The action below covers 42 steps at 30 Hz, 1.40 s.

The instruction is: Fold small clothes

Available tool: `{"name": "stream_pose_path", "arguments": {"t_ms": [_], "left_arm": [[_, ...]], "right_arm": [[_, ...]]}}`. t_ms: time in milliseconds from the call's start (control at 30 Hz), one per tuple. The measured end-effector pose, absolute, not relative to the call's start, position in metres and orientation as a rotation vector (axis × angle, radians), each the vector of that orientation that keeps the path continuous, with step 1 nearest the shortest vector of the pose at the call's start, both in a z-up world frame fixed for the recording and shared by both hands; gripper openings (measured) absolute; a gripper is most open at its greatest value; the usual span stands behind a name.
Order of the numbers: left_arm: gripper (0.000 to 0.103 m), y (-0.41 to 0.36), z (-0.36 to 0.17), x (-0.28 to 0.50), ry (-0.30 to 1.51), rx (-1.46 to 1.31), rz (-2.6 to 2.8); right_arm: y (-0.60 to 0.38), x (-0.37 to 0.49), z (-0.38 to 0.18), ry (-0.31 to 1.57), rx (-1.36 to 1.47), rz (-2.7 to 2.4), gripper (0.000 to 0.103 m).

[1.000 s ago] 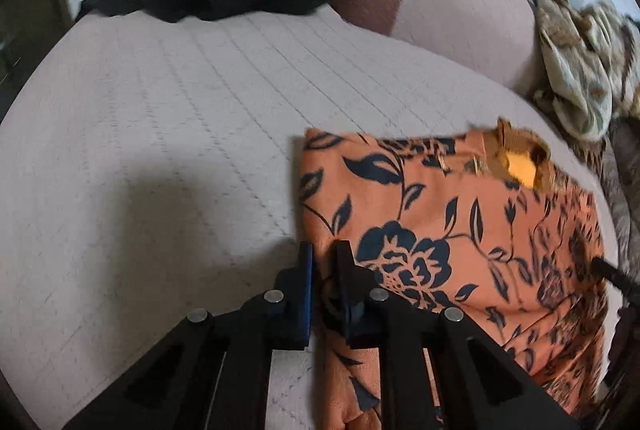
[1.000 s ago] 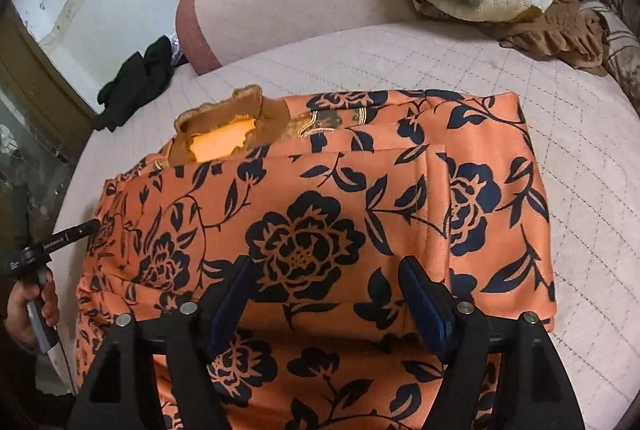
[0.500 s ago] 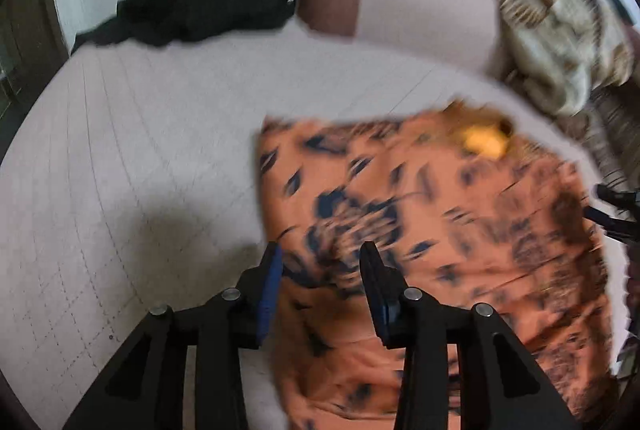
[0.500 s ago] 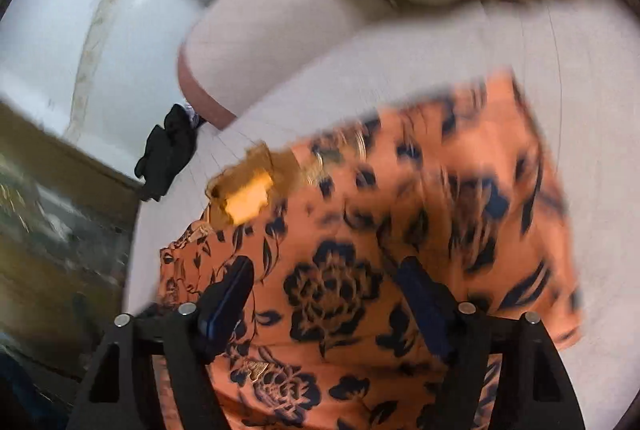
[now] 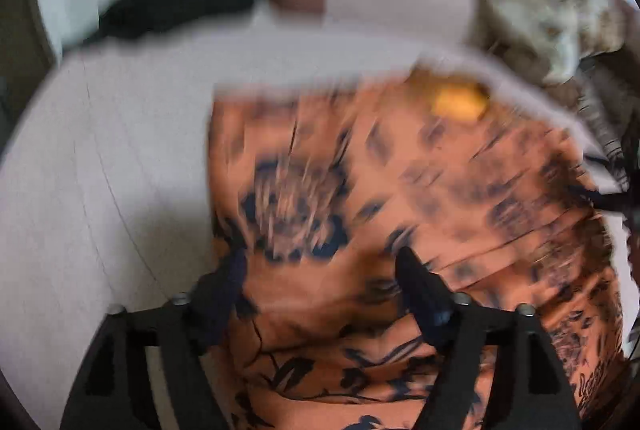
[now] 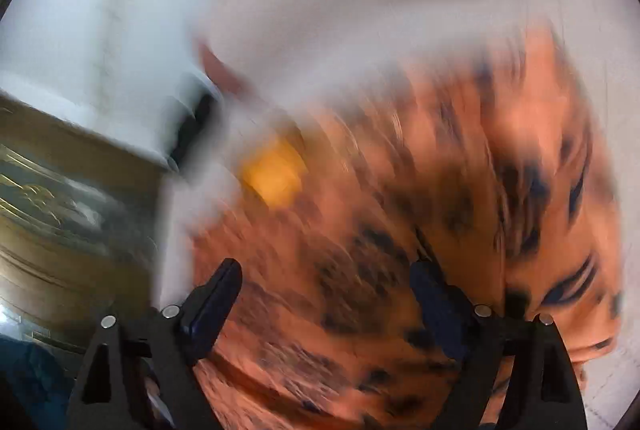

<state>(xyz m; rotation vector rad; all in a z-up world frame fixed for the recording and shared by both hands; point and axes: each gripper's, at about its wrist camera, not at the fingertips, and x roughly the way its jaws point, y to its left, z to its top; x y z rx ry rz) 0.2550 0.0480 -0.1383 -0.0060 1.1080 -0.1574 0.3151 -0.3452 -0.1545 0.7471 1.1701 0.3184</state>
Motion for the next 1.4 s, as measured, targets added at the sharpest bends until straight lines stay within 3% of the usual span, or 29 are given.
{"name": "stream_pose_path", "arguments": {"t_ms": [33, 200, 300, 433, 600, 833, 900, 933, 967, 1000, 1300, 1367, 1400], "left_arm": [[0.078, 0.043, -0.138, 0.252, 1.082, 0.049, -0.154], [0.078, 0.050, -0.089, 0.210, 0.979, 0.023, -0.167], [0.081, 0.086, -0.070, 0.160, 0.968, -0.113, -0.186], [0.082, 0.125, -0.083, 0.086, 1.041, -0.263, -0.191], [0.082, 0.131, -0.121, 0.022, 1.171, -0.342, -0.202], [0.082, 0.107, -0.136, -0.007, 1.220, -0.357, -0.207], [0.082, 0.101, -0.139, -0.010, 1.241, -0.357, -0.209], [0.075, 0.099, -0.141, -0.010, 1.243, -0.362, -0.209], [0.071, 0.098, -0.142, -0.011, 1.251, -0.365, -0.210], [0.065, 0.097, -0.142, -0.013, 1.254, -0.367, -0.206], [0.067, 0.107, -0.146, -0.022, 1.263, -0.411, -0.200], [0.033, 0.101, -0.148, -0.021, 1.277, -0.328, -0.157], [0.008, 0.101, -0.149, -0.021, 1.283, -0.298, -0.141]], "right_arm": [[-0.354, 0.306, -0.154, 1.101, 0.789, 0.281, 0.076], [-0.367, 0.241, -0.086, 0.952, 0.710, 0.201, 0.082], [-0.378, 0.194, -0.076, 0.986, 0.654, 0.206, 0.084], [-0.411, 0.110, -0.099, 1.100, 0.591, 0.145, 0.084], [-0.445, 0.028, -0.144, 1.178, 0.712, 0.154, 0.084], [-0.430, -0.005, -0.169, 1.219, 0.804, 0.230, 0.082], [-0.427, -0.004, -0.168, 1.209, 0.816, 0.246, 0.063], [-0.425, -0.003, -0.167, 1.215, 0.830, 0.260, 0.032], [-0.423, -0.003, -0.170, 1.232, 0.822, 0.252, 0.021], [-0.419, -0.002, -0.174, 1.249, 0.813, 0.243, 0.021], [-0.417, 0.000, -0.174, 1.240, 0.811, 0.243, 0.023], [-0.410, 0.003, -0.173, 1.248, 0.784, 0.244, 0.015], [-0.408, 0.004, -0.173, 1.256, 0.767, 0.238, 0.012]]}}
